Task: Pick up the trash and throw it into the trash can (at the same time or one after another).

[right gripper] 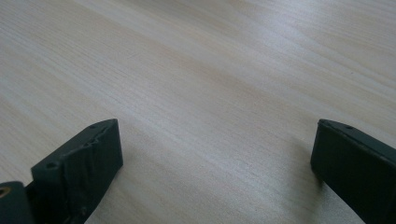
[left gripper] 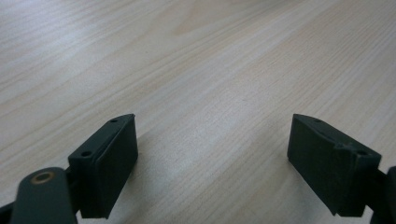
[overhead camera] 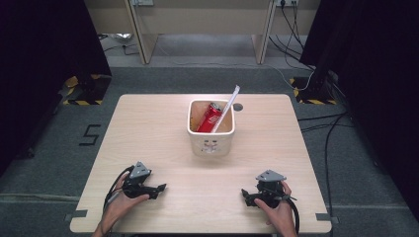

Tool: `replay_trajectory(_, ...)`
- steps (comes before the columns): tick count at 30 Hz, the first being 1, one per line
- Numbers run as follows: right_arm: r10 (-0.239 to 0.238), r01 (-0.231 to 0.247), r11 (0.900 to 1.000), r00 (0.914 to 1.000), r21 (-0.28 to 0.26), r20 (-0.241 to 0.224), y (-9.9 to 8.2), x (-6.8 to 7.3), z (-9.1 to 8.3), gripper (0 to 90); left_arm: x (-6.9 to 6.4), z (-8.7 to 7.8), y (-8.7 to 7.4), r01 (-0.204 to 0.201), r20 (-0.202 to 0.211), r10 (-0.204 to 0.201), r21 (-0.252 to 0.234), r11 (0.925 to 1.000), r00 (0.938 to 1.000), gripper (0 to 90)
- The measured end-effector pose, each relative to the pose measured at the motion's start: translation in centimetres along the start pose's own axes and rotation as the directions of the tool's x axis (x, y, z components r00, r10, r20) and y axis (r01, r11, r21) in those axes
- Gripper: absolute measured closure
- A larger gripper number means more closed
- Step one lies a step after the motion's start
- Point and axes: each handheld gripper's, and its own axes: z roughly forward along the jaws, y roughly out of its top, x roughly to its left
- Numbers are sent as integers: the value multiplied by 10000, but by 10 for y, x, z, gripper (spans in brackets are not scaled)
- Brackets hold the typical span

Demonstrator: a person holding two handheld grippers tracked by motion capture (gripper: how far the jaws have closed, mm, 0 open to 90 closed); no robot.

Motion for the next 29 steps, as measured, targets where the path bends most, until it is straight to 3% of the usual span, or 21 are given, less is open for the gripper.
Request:
replay_trajectory(3,1,-1,10000,10000,2,0,0,0,0,25,-2,-1,-2,-176,-179,176,3,9998,9997,156)
replay_trajectory(12,-4,4,10000,10000,-3,2,0,0,0,26,-7,-7,-10,-95,-336,91,-106,9999,9994,146)
replay_trajectory(29,0,0,10000,10000,-1,-1,0,0,0,26,-8,-8,-11,-63,-352,59,-110,9999,9994,144)
